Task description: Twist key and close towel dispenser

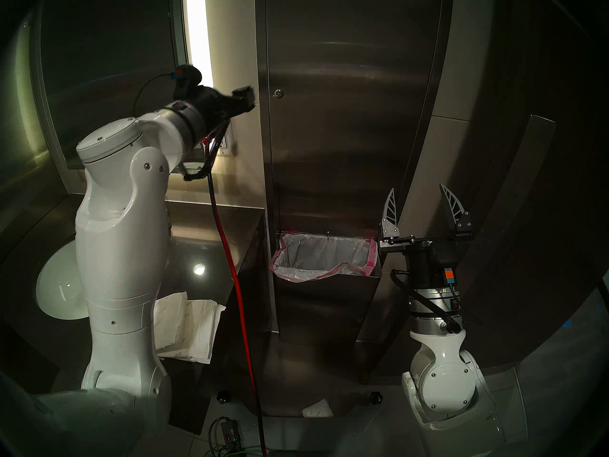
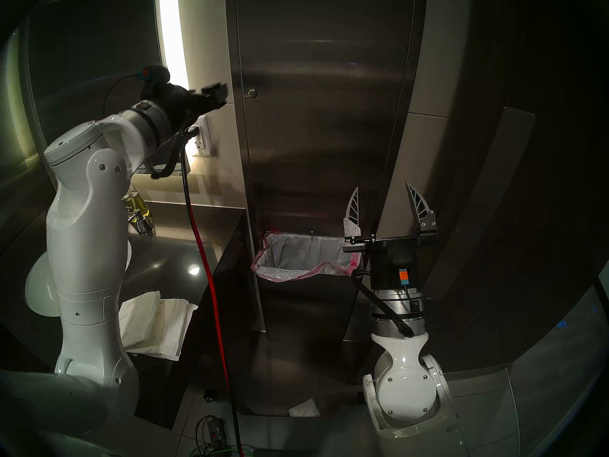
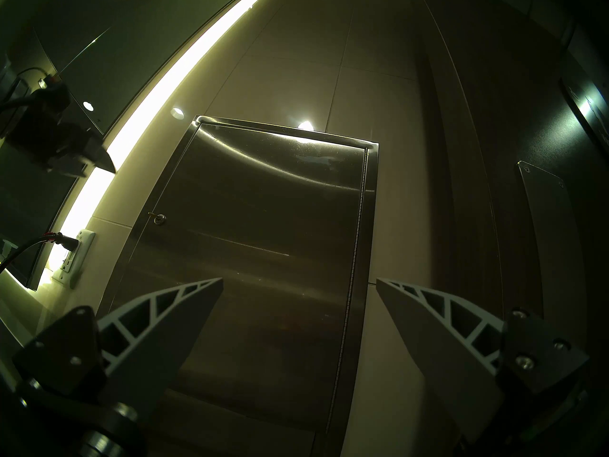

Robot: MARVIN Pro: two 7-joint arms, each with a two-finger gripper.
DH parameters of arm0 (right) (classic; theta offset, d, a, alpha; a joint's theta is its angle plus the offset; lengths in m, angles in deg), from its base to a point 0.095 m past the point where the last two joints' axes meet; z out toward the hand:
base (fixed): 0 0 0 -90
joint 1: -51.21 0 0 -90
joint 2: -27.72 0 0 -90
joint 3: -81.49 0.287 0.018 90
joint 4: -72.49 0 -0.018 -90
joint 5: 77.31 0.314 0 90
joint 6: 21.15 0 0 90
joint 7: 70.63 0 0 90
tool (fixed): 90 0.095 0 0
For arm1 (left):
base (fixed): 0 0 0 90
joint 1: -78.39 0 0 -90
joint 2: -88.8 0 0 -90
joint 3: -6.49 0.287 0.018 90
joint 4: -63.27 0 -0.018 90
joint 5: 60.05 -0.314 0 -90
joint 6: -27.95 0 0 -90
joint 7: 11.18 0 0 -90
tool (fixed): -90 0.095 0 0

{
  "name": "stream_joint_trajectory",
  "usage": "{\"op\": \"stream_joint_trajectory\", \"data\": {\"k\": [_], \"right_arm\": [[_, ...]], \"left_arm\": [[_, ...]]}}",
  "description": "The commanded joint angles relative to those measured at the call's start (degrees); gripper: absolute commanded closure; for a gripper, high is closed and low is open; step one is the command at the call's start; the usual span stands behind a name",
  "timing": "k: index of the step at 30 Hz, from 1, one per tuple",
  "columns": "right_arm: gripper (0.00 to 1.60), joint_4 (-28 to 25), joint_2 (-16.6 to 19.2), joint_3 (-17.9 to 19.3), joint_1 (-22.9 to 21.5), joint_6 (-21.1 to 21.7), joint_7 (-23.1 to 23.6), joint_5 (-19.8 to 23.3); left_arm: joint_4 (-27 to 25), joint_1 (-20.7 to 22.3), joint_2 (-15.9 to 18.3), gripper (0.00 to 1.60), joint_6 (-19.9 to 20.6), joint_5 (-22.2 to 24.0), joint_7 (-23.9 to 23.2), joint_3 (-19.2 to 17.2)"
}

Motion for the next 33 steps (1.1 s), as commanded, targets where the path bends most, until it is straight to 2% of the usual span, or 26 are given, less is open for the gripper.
{"op": "stream_joint_trajectory", "data": {"k": [1,6,8,9,11,12,14,15,16,20,23,24,26,27,33], "right_arm": [[0.00,-0.6,0.0,0.1,-0.3,-0.1,-0.1,0.0],[0.00,-0.7,0.1,0.1,-0.3,-0.1,-0.2,0.0],[0.00,-0.7,0.1,0.1,-0.3,0.0,-0.2,0.0],[0.00,-0.7,0.1,0.1,-0.3,0.0,-0.2,0.0],[0.00,-0.7,0.2,0.1,-0.3,0.0,-0.3,0.0],[0.00,-0.7,0.2,0.0,-0.3,0.0,-0.3,0.0],[0.00,-0.7,0.2,0.0,-0.3,0.0,-0.3,0.0],[0.00,-0.7,0.2,0.0,-0.3,0.0,-0.4,0.0],[0.00,-0.7,0.2,0.0,-0.3,0.0,-0.4,0.0],[0.00,-0.7,0.3,0.0,-0.3,0.0,-0.4,0.1],[0.00,-0.8,0.4,0.0,-0.3,0.1,-0.5,0.1],[0.00,-0.8,0.4,0.0,-0.3,0.1,-0.5,0.1],[0.00,-0.8,0.4,0.0,-0.3,0.1,-0.5,0.1],[0.00,-0.8,0.4,0.0,-0.3,0.1,-0.5,0.1],[0.00,-0.9,0.6,-0.1,-0.3,0.2,-0.6,0.1]], "left_arm": [[-3.4,-6.9,-2.8,0.00,3.5,0.0,3.0,-3.9],[-7.8,-10.5,-6.2,0.00,4.8,-0.1,5.0,-6.3],[-10.5,-13.4,-7.3,0.00,4.8,-0.2,5.4,-6.9],[-10.0,-12.9,-7.8,0.00,4.8,-0.2,5.6,-6.9],[-12.1,-15.8,-9.3,0.00,4.8,-0.2,6.2,-7.1],[-12.0,-15.6,-10.1,0.00,4.8,-0.3,6.5,-7.1],[-13.6,-18.0,-11.2,0.00,4.8,-0.4,6.9,-7.1],[-14.3,-19.4,-11.6,0.00,4.8,-0.4,7.0,-7.0],[-13.9,-18.1,-11.3,0.00,4.8,-0.4,7.0,-6.6],[-17.1,-22.5,-12.6,0.00,4.8,-0.8,6.9,-6.0],[-18.4,-25.1,-12.4,0.00,4.8,-1.3,6.3,-5.3],[-18.4,-24.3,-12.4,0.00,4.8,-1.6,6.2,-5.2],[-18.4,-27.1,-11.2,0.00,4.6,-1.8,5.1,-4.9],[-18.4,-27.1,-10.7,0.00,4.7,-2.4,4.4,-4.8],[-18.4,-32.2,-6.7,0.00,-1.9,-4.2,0.1,-5.4]]}}
